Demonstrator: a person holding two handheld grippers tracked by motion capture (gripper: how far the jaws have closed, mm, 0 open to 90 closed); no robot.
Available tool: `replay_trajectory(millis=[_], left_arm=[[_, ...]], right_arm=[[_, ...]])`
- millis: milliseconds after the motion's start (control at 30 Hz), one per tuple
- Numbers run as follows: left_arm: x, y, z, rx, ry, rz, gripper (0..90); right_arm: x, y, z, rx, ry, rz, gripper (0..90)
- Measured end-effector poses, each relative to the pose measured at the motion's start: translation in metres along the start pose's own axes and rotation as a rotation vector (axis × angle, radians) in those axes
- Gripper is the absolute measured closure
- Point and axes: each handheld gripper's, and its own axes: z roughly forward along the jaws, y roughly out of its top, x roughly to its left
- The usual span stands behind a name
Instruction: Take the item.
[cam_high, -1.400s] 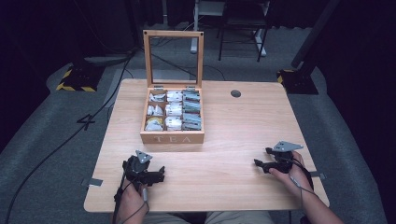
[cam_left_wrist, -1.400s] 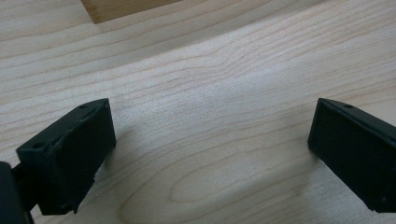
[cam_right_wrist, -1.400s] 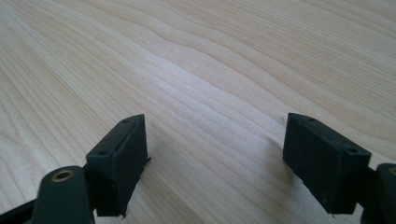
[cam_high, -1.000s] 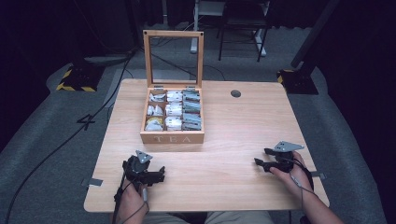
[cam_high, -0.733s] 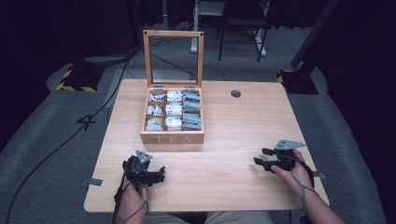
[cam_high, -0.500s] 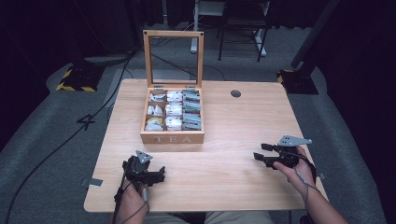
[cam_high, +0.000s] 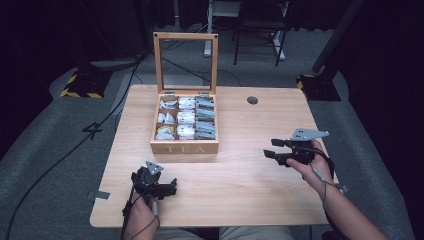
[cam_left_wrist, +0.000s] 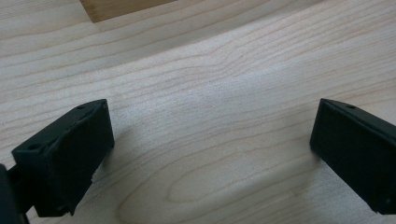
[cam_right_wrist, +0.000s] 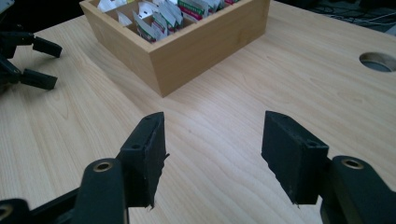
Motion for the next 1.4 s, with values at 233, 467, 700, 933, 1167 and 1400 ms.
replay_trajectory(millis=[233, 467, 700, 933, 1167, 1400], left_arm=[[0.000, 0.000, 0.000, 0.000, 0.000, 0.000, 0.2], [0.000, 0.000, 0.000, 0.000, 0.000, 0.000, 0.2], [0.000, 0.000, 0.000, 0.001, 0.000, 0.000, 0.2], [0.000, 0.000, 0.000, 0.001, -0.002, 0.004, 0.2], [0.000, 0.000, 0.000, 0.001, -0.003, 0.004, 0.2], [0.001, 0.000, 0.000, 0.002, -0.009, 0.009, 0.2]], right_arm=[[0.001, 0.026, 0.015, 0.029, 0.017, -0.039, 40.3], [0.003, 0.055, 0.032, 0.032, 0.057, -0.061, 40.3], [0.007, 0.080, 0.059, 0.063, 0.143, -0.068, 42.9], [0.010, 0.098, 0.077, 0.054, 0.148, -0.073, 42.3], [0.021, 0.115, 0.106, 0.089, 0.139, -0.109, 42.7], [0.031, 0.129, 0.137, 0.132, 0.184, -0.103, 44.0]])
